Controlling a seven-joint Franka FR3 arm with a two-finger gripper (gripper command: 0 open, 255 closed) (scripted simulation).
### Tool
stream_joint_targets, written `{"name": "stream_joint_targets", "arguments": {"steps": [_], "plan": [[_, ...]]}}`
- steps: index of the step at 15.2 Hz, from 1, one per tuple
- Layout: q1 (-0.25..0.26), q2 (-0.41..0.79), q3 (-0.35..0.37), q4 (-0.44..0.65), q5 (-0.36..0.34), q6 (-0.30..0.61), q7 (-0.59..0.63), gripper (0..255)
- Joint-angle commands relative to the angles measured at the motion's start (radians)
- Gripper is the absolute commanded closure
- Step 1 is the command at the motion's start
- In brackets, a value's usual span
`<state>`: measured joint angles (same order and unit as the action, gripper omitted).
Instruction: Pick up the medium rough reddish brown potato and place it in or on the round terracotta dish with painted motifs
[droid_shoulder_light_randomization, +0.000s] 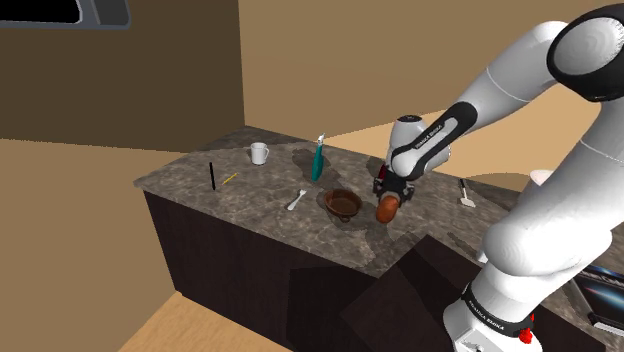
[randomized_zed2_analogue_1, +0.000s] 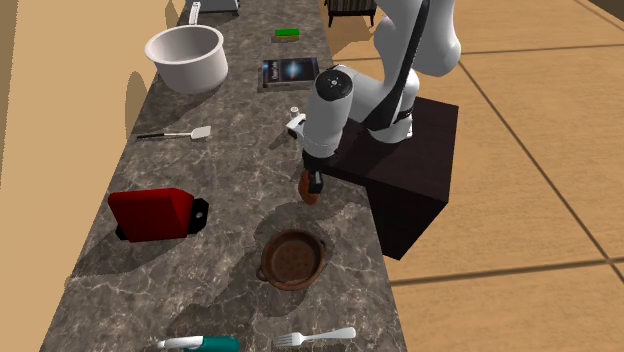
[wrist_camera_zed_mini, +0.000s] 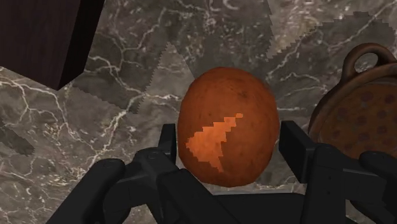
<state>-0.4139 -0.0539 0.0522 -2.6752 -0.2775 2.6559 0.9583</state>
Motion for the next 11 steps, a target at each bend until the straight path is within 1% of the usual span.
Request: {"name": "stream_joint_targets", "arguments": {"steps": [1, 3, 11], "plan": [[0.002, -0.028, -0.001, 0.004, 0.019, -0.031, -0.02, 255], [0.004, -0.042, -0.001, 0.006, 0.027, -0.047, -0.027, 255], [0.069, 0.163, 0.065, 0.308, 0.03, -0.163, 0.086, 255]]}}
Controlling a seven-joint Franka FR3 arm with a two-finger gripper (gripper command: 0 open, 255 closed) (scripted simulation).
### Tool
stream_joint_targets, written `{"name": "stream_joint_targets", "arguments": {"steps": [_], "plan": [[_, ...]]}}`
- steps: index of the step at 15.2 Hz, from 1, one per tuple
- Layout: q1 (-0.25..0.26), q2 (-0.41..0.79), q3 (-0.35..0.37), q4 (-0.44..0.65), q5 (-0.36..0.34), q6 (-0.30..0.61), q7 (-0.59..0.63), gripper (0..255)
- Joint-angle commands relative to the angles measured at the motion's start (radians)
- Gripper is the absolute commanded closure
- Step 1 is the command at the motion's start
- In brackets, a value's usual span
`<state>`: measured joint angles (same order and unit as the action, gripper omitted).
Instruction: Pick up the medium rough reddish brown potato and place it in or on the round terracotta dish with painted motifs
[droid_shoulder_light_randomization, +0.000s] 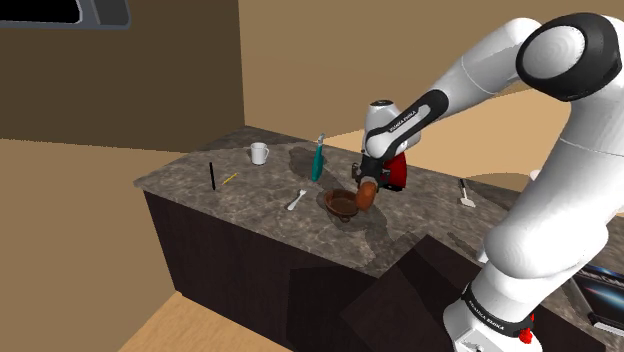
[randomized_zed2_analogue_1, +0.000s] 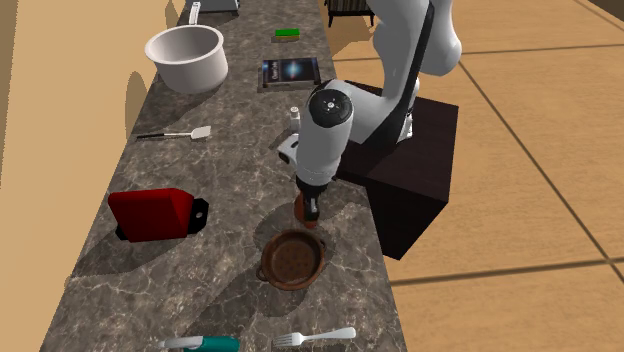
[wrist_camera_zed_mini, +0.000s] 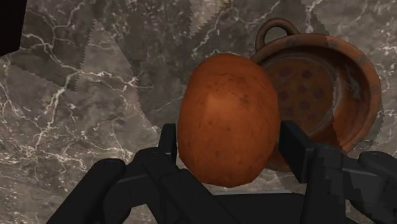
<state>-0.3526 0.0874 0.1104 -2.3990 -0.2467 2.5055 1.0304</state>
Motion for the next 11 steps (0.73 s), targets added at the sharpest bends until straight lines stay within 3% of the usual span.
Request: {"name": "stream_joint_targets", "arguments": {"steps": [1, 6, 11], "plan": [[0.016, 0.048, 0.012, 0.073, -0.003, -0.03, 0.025, 255], [0.063, 0.199, 0.033, 0.314, -0.012, -0.132, 0.079, 255], [0.069, 0.246, 0.023, 0.305, -0.033, -0.078, 0.099, 255]]}}
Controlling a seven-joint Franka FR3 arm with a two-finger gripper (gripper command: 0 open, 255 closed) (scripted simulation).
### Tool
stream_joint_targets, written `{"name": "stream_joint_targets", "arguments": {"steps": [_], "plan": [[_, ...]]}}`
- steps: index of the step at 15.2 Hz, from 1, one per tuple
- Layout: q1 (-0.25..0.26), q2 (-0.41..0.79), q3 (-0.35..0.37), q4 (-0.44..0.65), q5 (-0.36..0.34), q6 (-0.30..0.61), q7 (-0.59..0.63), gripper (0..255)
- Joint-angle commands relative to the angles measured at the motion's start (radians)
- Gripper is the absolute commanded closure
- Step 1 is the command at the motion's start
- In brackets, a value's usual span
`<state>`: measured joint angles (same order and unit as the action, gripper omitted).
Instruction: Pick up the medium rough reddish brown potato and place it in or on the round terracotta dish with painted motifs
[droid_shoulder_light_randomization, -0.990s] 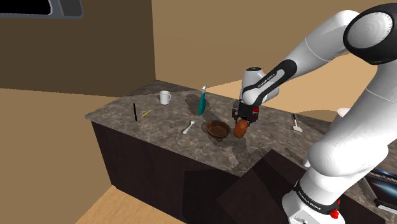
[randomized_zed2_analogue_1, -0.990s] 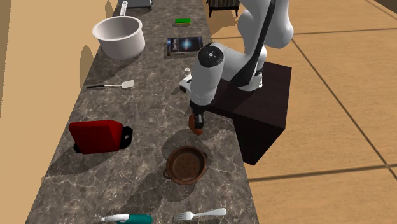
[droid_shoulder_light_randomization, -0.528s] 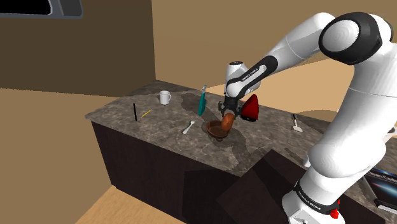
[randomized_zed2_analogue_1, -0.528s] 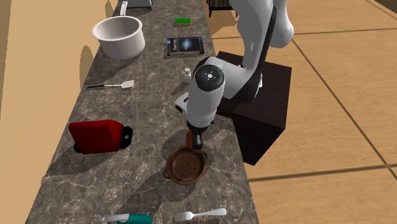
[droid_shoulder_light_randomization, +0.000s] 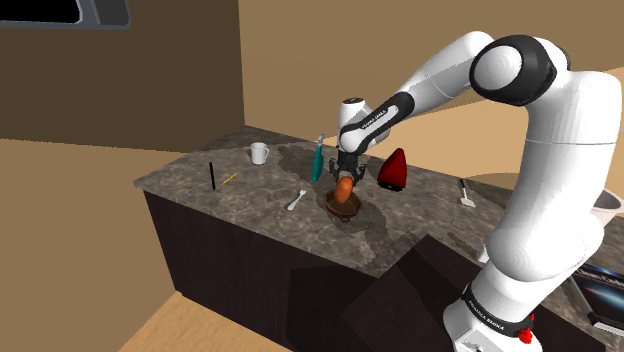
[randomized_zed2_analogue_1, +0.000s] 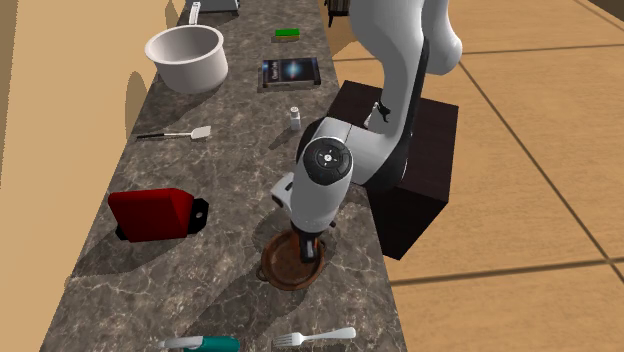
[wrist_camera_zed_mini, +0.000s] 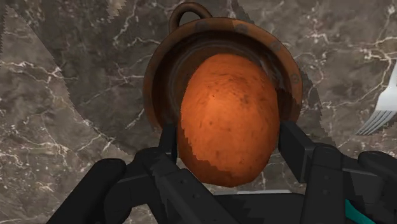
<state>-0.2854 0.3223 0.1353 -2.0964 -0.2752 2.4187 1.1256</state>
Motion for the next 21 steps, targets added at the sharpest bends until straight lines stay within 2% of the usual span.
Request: {"name": "stream_joint_targets", "arguments": {"steps": [1, 11, 19, 20, 21], "plan": [[0.003, 0.021, -0.004, 0.001, -0.009, 0.019, 0.008, 255], [0.018, 0.127, -0.028, 0.002, -0.054, 0.121, 0.051, 255], [0.019, 0.133, -0.03, 0.003, -0.056, 0.126, 0.054, 255], [0.019, 0.132, -0.031, -0.001, -0.057, 0.129, 0.055, 0], [0.02, 0.133, -0.032, -0.004, -0.059, 0.133, 0.057, 0]]}}
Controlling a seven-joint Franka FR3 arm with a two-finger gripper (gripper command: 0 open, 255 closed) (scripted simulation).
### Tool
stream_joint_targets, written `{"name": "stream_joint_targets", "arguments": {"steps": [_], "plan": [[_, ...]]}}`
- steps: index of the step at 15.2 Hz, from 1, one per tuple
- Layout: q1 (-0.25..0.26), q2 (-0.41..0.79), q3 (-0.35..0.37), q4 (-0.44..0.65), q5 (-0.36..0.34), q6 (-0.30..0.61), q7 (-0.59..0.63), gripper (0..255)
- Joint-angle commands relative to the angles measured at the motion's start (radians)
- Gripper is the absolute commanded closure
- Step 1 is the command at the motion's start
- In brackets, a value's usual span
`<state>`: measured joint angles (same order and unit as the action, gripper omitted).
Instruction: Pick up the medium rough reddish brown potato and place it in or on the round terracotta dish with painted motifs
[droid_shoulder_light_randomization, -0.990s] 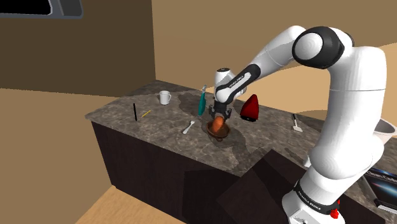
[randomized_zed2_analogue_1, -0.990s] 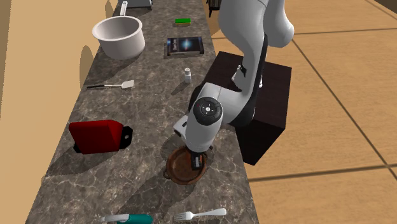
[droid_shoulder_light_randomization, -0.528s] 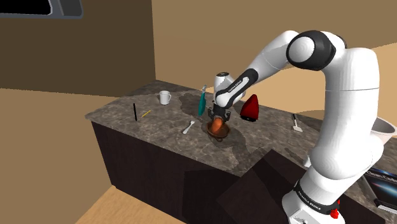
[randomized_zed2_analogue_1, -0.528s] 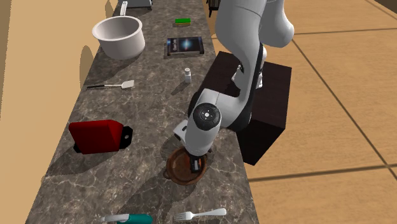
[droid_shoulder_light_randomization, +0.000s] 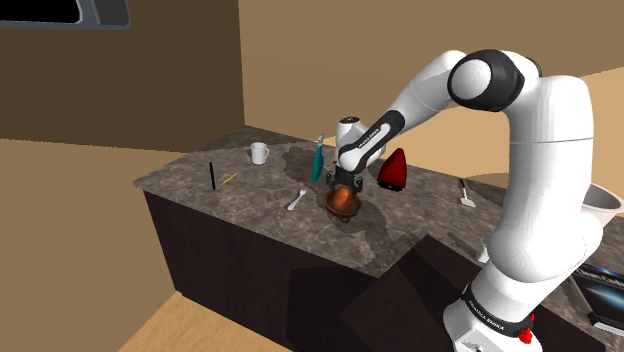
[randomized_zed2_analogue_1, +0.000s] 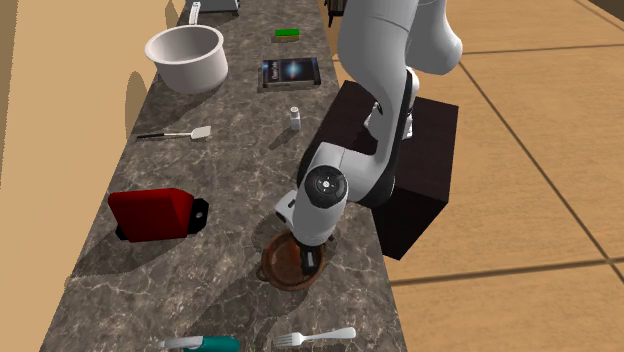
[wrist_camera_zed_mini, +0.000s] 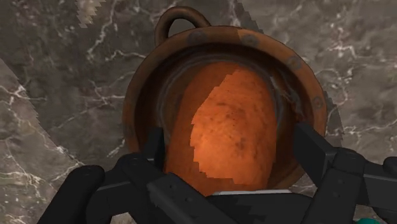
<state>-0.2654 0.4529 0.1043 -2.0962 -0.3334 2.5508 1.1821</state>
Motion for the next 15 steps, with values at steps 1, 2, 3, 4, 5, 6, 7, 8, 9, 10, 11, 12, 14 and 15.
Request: {"name": "stream_joint_targets", "arguments": {"steps": [1, 2, 3, 4, 5, 6, 7, 8, 9, 10, 11, 12, 14, 15], "plan": [[0.0, 0.001, 0.0, -0.005, 0.0, 0.0, 0.001, 0], [0.0, 0.002, 0.0, -0.004, 0.0, 0.001, 0.0, 0], [0.0, 0.001, 0.0, -0.004, 0.0, 0.0, 0.0, 0], [-0.001, 0.003, 0.001, 0.003, 0.002, -0.006, -0.003, 0], [-0.003, -0.025, 0.009, -0.001, 0.012, -0.03, -0.01, 0], [-0.005, -0.053, 0.016, -0.003, 0.023, -0.055, -0.017, 0], [-0.007, -0.079, 0.023, -0.004, 0.034, -0.081, -0.024, 0], [-0.008, -0.1, 0.028, -0.003, 0.043, -0.101, -0.03, 0], [-0.007, -0.1, 0.028, -0.003, 0.043, -0.101, -0.03, 0], [-0.007, -0.1, 0.028, -0.003, 0.043, -0.101, -0.03, 0], [-0.007, -0.1, 0.028, -0.003, 0.043, -0.101, -0.03, 0], [-0.007, -0.1, 0.028, -0.003, 0.043, -0.101, -0.03, 0], [-0.007, -0.1, 0.028, -0.003, 0.043, -0.101, -0.03, 0], [-0.007, -0.1, 0.028, -0.003, 0.043, -0.101, -0.03, 0]]}}
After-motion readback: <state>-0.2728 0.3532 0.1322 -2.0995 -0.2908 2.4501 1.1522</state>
